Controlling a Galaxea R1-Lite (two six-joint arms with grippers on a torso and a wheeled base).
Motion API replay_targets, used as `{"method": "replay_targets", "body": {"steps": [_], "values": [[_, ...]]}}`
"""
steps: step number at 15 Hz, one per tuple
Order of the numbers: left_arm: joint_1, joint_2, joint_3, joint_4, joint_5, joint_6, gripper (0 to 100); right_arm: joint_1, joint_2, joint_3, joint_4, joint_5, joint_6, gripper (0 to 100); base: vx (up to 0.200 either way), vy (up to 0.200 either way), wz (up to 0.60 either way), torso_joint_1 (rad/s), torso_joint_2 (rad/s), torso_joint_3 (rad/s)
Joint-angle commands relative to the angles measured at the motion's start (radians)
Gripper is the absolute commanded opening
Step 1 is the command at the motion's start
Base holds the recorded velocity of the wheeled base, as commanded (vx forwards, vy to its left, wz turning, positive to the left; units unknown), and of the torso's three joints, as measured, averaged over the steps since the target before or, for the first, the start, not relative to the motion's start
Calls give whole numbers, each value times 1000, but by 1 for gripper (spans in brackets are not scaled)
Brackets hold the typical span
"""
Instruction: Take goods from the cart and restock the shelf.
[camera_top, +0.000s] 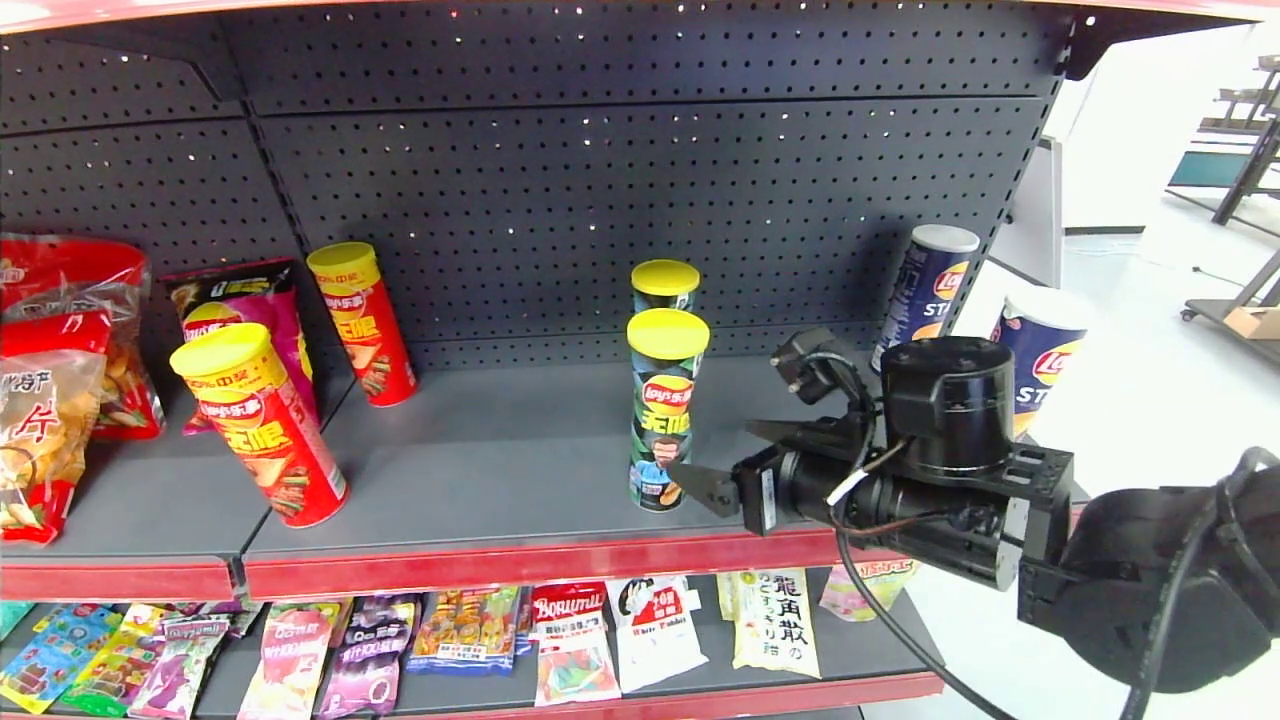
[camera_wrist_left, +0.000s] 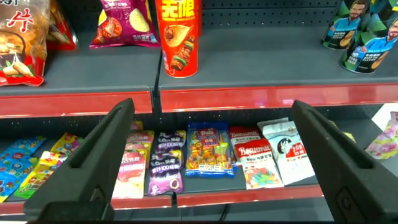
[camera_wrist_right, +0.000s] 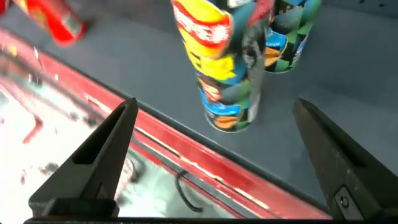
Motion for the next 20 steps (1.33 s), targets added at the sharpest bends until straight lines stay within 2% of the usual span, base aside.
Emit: {"method": "replay_targets", "body": {"steps": [1, 4, 9, 13, 17, 20], "values": [[1, 0, 0, 0, 0, 0, 100, -57, -56, 79, 0, 69, -48, 100, 0, 0, 0, 0, 0, 0], [1, 1, 0, 0, 0, 0, 100, -120, -99, 136, -10, 100, -59, 100, 0, 0, 0, 0, 0, 0], [1, 0, 0, 0, 0, 0, 100, -190, -105, 205, -88, 285, -62, 100, 0, 0, 0, 0, 0, 0], [1, 0, 0, 0, 0, 0, 100, -195, -90, 188, -88, 357, -62, 100, 0, 0, 0, 0, 0, 0], [1, 0, 0, 0, 0, 0, 100, -149, -64, 174, -102, 371, -62, 100, 0, 0, 0, 0, 0, 0], [1, 0, 0, 0, 0, 0, 100, -177, 21, 139, -214, 495, -53, 100, 0, 0, 0, 0, 0, 0]]}}
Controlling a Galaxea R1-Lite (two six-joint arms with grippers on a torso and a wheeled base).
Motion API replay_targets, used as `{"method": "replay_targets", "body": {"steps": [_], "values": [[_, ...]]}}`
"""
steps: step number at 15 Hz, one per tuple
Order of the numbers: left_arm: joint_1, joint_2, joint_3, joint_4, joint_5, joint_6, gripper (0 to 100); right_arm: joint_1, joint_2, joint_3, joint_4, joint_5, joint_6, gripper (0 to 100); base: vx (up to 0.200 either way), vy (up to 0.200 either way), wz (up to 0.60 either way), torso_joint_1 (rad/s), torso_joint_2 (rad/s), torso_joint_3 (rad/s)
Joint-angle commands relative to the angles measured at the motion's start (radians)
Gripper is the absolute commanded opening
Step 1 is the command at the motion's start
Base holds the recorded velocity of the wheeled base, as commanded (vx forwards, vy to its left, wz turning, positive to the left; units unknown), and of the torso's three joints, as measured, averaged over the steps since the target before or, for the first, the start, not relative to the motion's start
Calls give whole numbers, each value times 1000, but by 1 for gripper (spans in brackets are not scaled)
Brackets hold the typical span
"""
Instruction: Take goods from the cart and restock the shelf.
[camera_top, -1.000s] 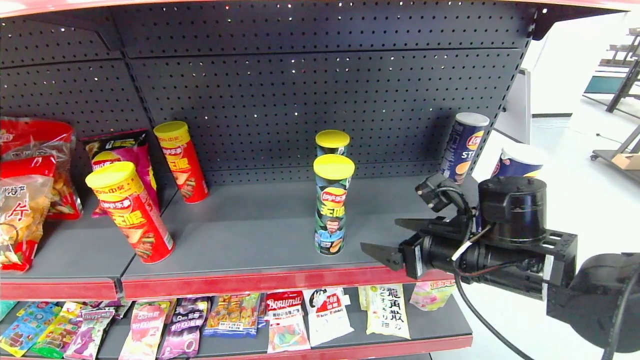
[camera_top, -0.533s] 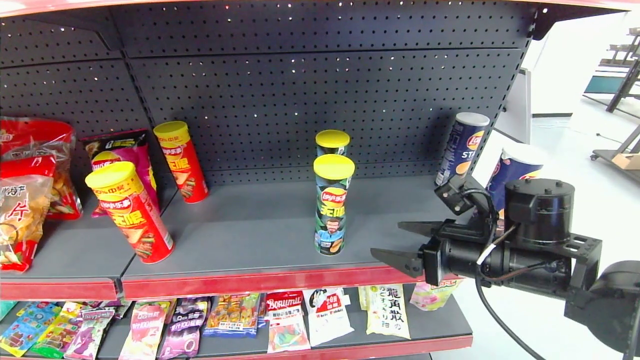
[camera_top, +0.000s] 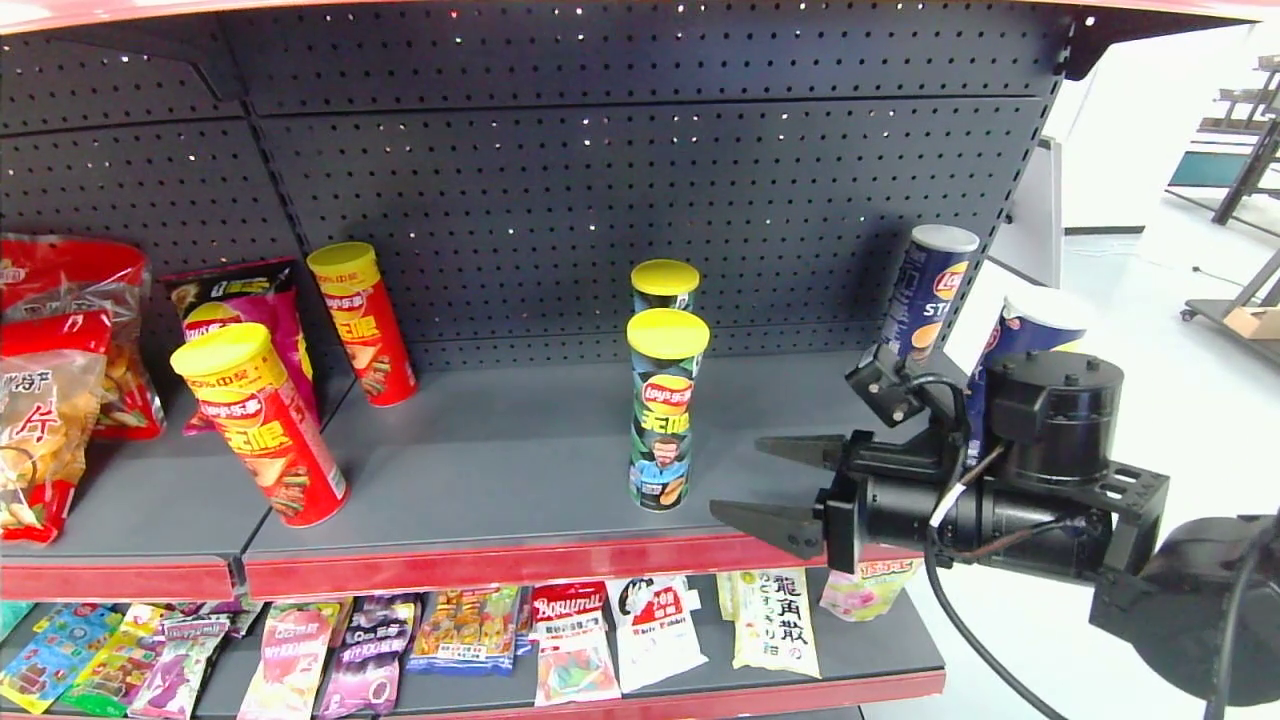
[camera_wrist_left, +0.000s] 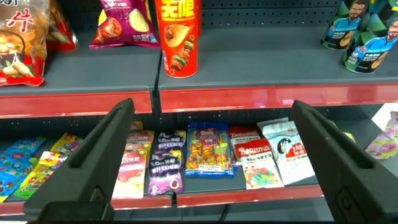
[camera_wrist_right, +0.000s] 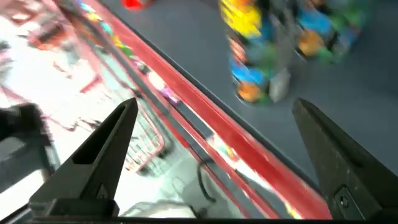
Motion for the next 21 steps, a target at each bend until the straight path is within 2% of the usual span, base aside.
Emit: {"method": "replay_targets", "body": {"steps": [1, 8, 9, 12, 21], "values": [[1, 1, 0, 0, 0, 0, 100, -30, 83, -42, -30, 59, 3, 100, 0, 0, 0, 0, 0, 0], [1, 0, 0, 0, 0, 0, 100, -68, 175, -141, -37, 99, -12, 100, 0, 0, 0, 0, 0, 0], [1, 0, 0, 0, 0, 0, 100, -73, 187, -149, -37, 142, -19, 100, 0, 0, 0, 0, 0, 0], [1, 0, 0, 0, 0, 0, 100, -79, 190, -134, -37, 153, -80, 100, 0, 0, 0, 0, 0, 0], [1, 0, 0, 0, 0, 0, 100, -64, 187, -74, -36, 111, -78, 100, 0, 0, 0, 0, 0, 0]]}}
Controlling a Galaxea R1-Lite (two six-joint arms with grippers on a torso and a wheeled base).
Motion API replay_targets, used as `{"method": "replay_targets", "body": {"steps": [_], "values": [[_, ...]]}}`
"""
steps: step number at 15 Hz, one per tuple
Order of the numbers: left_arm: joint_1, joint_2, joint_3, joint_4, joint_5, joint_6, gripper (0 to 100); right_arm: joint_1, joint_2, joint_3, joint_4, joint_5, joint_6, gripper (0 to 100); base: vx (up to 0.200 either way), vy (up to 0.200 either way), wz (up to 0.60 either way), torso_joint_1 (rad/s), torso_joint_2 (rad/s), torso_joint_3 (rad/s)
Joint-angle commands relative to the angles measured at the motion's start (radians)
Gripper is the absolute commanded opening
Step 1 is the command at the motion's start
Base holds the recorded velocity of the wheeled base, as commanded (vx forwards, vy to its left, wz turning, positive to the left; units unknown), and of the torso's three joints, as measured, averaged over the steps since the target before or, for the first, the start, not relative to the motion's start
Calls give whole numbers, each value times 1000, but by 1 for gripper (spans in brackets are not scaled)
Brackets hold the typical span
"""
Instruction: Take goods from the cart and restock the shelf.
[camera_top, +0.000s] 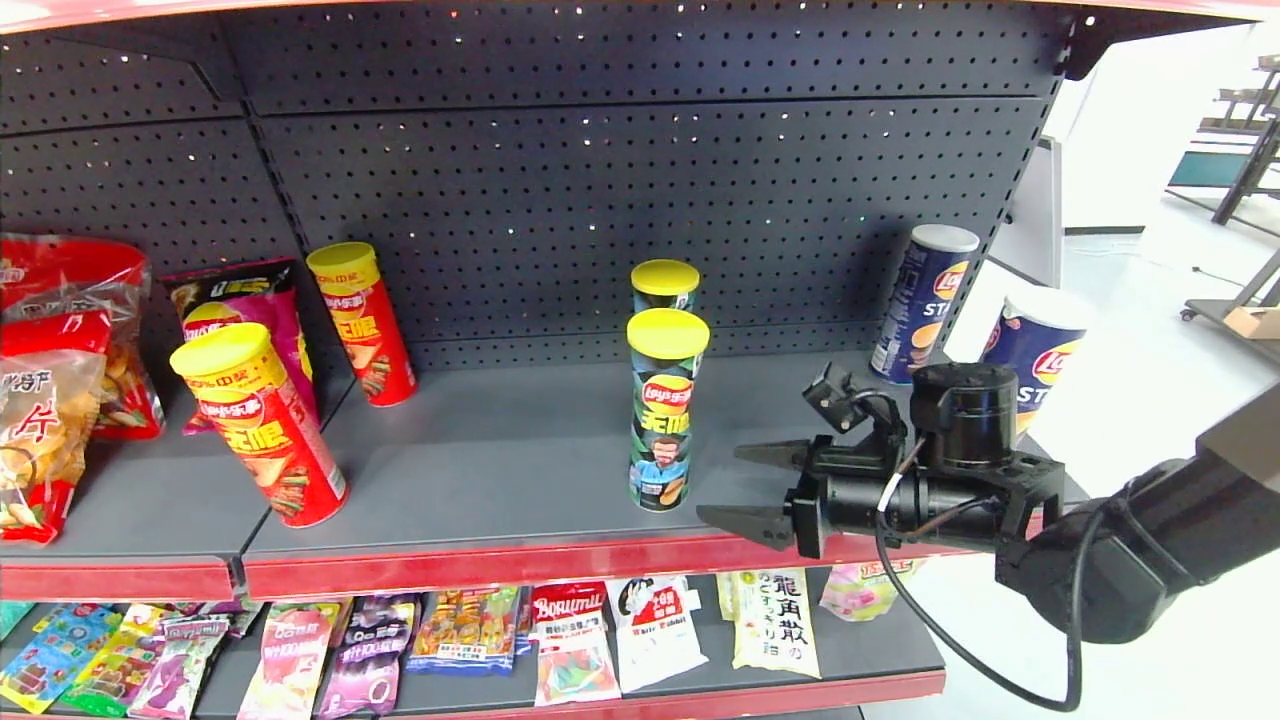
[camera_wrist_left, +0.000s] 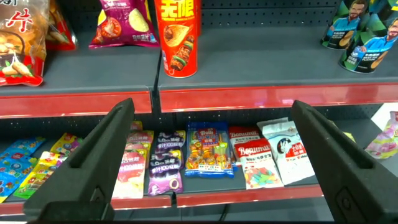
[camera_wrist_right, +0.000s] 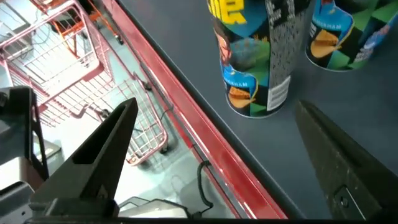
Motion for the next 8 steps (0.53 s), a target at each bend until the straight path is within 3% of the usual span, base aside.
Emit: {"method": "replay_targets", "body": {"steps": [1, 8], "values": [[1, 0, 0, 0, 0, 0, 100, 15, -1, 13, 0, -11, -2, 100, 0, 0, 0, 0, 0, 0], [1, 1, 0, 0, 0, 0, 100, 43, -56, 59, -5, -22, -54, 100, 0, 0, 0, 0, 0, 0]]}}
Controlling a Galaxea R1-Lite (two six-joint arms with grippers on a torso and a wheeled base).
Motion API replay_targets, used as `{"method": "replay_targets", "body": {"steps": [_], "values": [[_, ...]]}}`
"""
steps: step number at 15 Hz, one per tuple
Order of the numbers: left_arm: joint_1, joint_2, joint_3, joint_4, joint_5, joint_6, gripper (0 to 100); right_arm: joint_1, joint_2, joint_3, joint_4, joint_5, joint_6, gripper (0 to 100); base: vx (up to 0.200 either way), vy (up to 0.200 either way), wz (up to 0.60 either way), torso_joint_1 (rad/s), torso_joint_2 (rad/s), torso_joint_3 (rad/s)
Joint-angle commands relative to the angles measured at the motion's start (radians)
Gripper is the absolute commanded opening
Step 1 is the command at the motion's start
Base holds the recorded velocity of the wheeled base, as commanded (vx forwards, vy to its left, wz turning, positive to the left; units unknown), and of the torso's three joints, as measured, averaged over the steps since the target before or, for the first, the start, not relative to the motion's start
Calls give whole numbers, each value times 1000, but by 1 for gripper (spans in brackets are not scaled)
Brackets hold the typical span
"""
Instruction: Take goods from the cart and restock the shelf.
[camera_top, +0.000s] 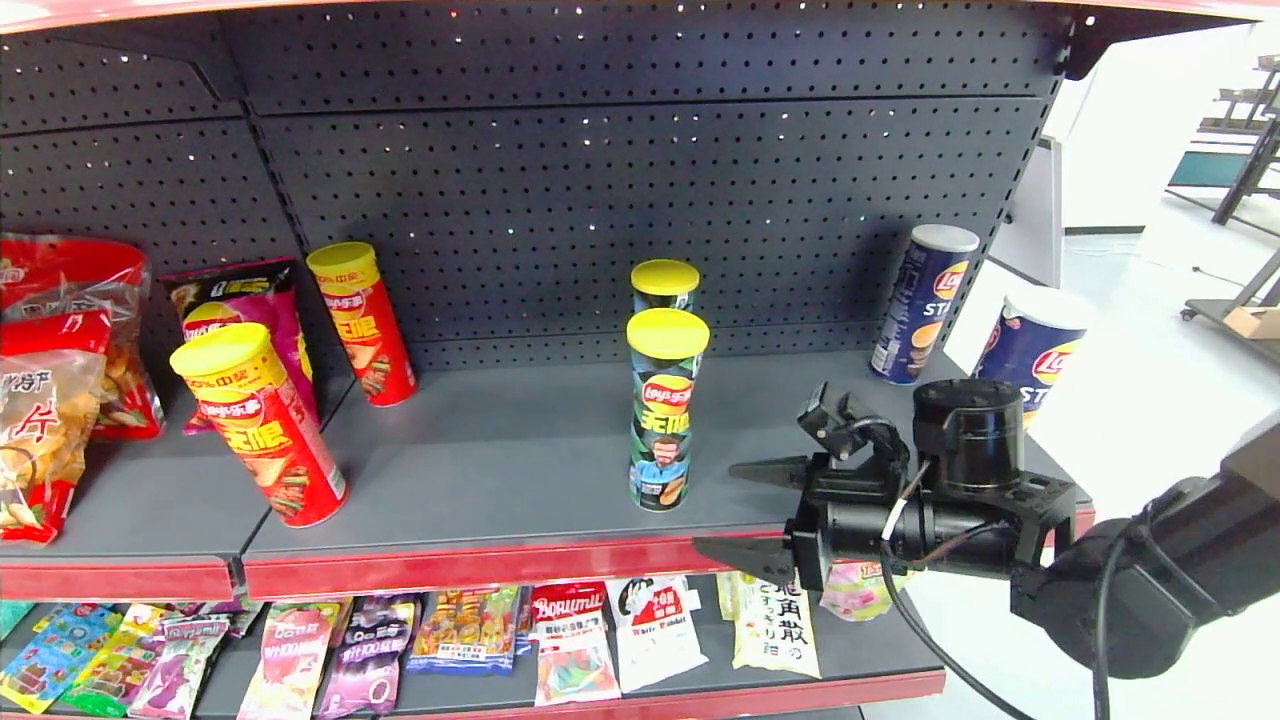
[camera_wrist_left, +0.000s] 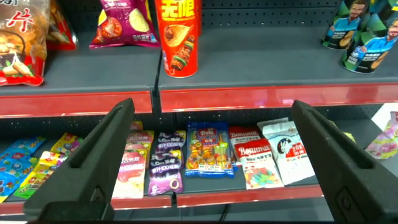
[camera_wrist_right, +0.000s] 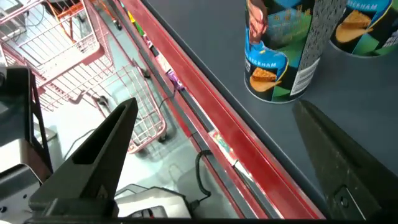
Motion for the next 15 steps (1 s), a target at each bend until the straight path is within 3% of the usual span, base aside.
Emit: {"method": "replay_targets", "body": {"steps": [1, 5, 8, 13, 15], "values": [[0, 0, 0, 0, 0, 0, 100, -12, -30, -1, -2, 2, -9, 100, 0, 0, 0, 0, 0, 0], [0, 0, 0, 0, 0, 0, 100, -70, -37, 1, 0, 63, -30, 100, 0, 0, 0, 0, 0, 0], [0, 0, 0, 0, 0, 0, 100, -62, -24, 13, 0, 66, -64, 100, 0, 0, 0, 0, 0, 0], [0, 0, 0, 0, 0, 0, 100, -64, 49, 18, 3, -127, -56, 100, 0, 0, 0, 0, 0, 0], [0, 0, 0, 0, 0, 0, 100, -99, 62, 13, 4, -133, -58, 100, 0, 0, 0, 0, 0, 0]]}}
